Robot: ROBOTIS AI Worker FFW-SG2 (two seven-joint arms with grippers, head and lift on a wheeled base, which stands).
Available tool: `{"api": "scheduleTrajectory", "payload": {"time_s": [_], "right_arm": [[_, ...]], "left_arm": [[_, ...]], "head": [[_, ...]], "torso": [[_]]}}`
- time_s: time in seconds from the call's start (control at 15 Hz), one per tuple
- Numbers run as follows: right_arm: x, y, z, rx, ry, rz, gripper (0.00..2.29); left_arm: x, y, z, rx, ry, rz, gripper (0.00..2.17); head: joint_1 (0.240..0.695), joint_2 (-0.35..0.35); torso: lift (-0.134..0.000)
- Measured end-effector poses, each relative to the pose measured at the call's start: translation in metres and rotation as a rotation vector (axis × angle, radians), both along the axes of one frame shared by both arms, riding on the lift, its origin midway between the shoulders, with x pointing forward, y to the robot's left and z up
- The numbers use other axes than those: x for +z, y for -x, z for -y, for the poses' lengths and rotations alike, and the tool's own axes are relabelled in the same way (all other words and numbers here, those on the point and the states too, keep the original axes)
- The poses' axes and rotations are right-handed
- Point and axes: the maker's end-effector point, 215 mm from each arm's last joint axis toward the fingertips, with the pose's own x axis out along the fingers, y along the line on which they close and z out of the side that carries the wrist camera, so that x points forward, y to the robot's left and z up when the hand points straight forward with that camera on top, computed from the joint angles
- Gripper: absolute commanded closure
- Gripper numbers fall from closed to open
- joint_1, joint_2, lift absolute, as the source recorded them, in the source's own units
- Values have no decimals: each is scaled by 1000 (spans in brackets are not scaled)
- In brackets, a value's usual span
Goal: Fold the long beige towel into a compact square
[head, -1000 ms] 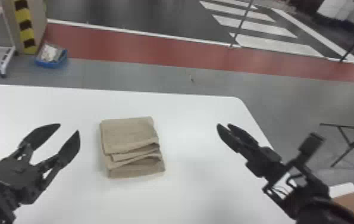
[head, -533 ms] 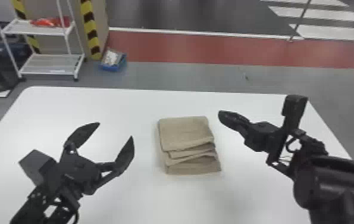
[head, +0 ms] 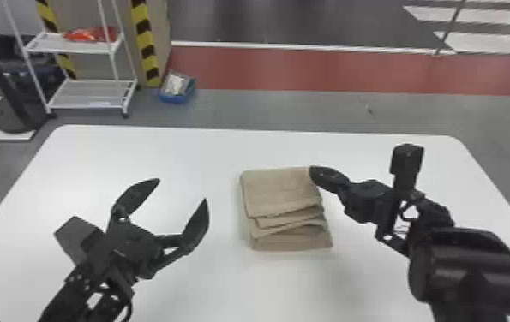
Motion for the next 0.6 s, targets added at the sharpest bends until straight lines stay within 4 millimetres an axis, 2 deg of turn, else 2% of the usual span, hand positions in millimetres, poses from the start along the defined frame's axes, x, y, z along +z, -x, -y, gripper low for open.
{"api": "scheduleTrajectory", "payload": {"time_s": [0.2,0.6], "right_arm": [[-17,3,-10,20,24,-20,1663],[-53,15,-4,12,47,-84,1659]], "left_arm": [[-2,0,0,-1,2,-5,29],[-1,0,3,-10,6,-5,29]], "head": [[695,-34],[695,-42]], "torso": [[-124],[-124]]}}
